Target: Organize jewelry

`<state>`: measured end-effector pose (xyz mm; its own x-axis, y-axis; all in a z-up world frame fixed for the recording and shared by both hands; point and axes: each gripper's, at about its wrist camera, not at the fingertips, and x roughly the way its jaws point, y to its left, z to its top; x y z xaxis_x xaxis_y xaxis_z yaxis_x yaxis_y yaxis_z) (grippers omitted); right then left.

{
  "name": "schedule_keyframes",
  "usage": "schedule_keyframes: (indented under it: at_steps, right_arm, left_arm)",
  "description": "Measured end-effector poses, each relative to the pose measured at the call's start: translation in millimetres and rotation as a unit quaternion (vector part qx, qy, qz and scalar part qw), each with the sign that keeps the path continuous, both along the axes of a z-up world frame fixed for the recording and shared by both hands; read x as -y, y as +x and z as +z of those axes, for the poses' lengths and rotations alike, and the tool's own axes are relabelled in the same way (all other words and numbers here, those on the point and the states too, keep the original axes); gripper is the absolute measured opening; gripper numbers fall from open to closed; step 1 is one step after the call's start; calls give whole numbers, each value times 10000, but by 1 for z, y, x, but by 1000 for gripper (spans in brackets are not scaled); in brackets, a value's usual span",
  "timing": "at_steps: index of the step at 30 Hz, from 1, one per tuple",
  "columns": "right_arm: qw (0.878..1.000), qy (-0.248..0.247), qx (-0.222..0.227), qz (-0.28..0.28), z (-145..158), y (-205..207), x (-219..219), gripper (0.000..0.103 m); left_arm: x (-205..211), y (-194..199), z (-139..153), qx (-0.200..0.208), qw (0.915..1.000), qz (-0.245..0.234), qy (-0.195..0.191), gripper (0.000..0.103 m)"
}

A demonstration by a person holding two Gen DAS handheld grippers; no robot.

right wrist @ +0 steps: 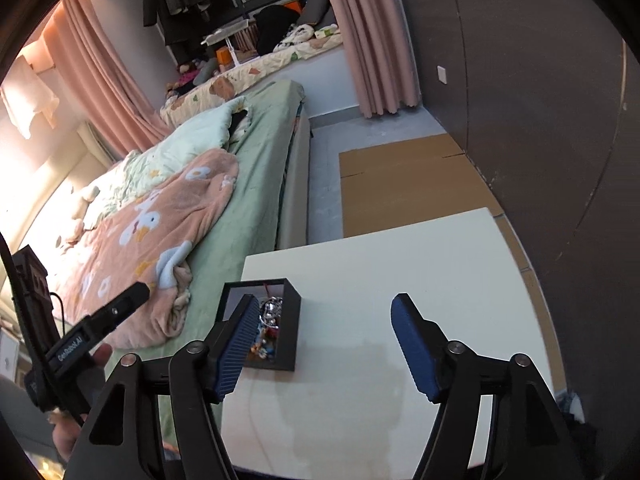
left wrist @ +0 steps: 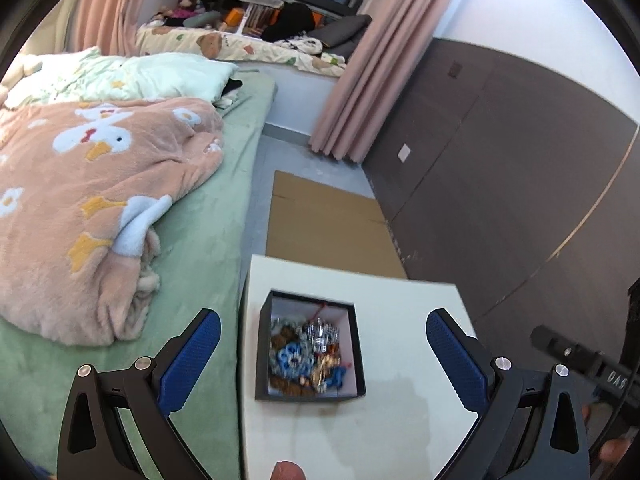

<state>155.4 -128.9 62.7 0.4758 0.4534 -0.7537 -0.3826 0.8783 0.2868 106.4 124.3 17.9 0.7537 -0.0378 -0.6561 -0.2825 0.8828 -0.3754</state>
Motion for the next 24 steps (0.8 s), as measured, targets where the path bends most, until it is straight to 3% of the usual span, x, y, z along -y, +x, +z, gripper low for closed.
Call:
schedule_keyframes:
  at_steps: [3, 9, 13, 24]
  right_arm:
    - [10000, -11, 58, -21, 5, -10, 11, 81]
    - [9999, 62, 66, -54, 10, -34, 31, 83]
    - [9999, 155, 10, -61, 12, -49, 41, 101]
    - [9995, 171, 231, -129, 29, -103, 61, 103]
  left_arm:
    - [17, -11, 8, -113, 9997, -154, 178, 103]
    - [56, -37, 26, -256, 9957, -551, 703, 103]
    - [72, -58, 38, -236, 9937, -606, 908, 103]
    - [100, -113, 61, -134, 9906, -772, 1120, 103]
